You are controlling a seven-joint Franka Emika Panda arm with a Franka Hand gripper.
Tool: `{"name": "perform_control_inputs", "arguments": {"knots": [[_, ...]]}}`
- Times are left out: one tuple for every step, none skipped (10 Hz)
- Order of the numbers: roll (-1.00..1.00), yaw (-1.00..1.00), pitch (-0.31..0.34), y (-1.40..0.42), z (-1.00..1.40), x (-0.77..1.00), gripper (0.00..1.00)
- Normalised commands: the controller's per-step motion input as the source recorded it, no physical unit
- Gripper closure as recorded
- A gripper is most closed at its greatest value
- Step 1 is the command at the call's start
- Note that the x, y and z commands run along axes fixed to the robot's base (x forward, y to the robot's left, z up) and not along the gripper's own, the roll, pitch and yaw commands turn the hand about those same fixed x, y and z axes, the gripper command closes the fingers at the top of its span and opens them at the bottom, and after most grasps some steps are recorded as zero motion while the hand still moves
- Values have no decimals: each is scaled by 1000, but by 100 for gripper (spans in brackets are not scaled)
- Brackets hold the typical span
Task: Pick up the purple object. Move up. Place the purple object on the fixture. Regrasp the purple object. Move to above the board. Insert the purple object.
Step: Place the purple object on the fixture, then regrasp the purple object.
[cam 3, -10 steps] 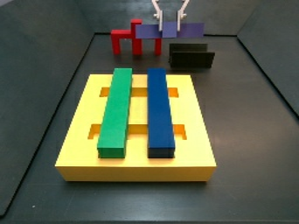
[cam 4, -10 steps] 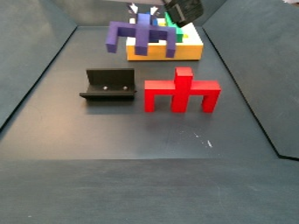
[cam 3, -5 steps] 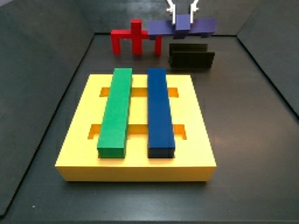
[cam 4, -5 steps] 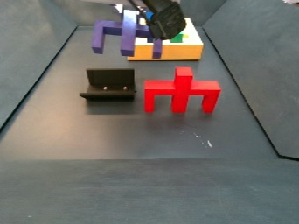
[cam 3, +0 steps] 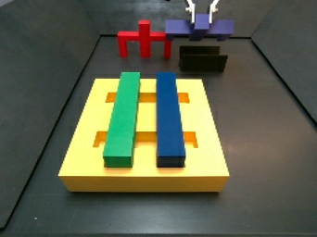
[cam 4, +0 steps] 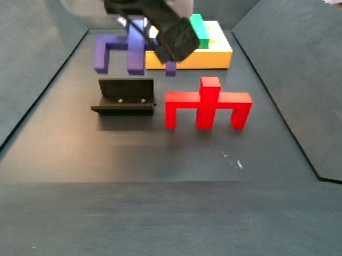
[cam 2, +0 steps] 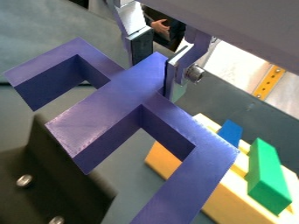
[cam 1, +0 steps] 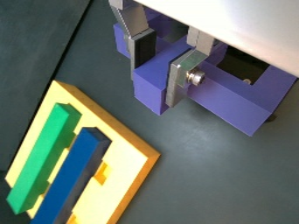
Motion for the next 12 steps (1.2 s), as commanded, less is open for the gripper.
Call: {"name": "perform_control_inputs", "arguments": {"knots": [[-209,0,0,260,-471,429,100],[-257,-17,-3,234,-457,451,100],[-309,0,0,200,-300,546,100],[-329,0,0,186,-229,563,100],[-291,0,3,186,-211,514,100],[-280,-20,-9,191,-366,354,100],[-171,-89,0,80,-234,397,100],[-126,-151,0,49,-274,286,100],[-69,-106,0,66,-191,157,100],[0,0,0,0,0,0,100],[0,0,0,0,0,0,0],[809,89,0,-26,291,0,0]]}}
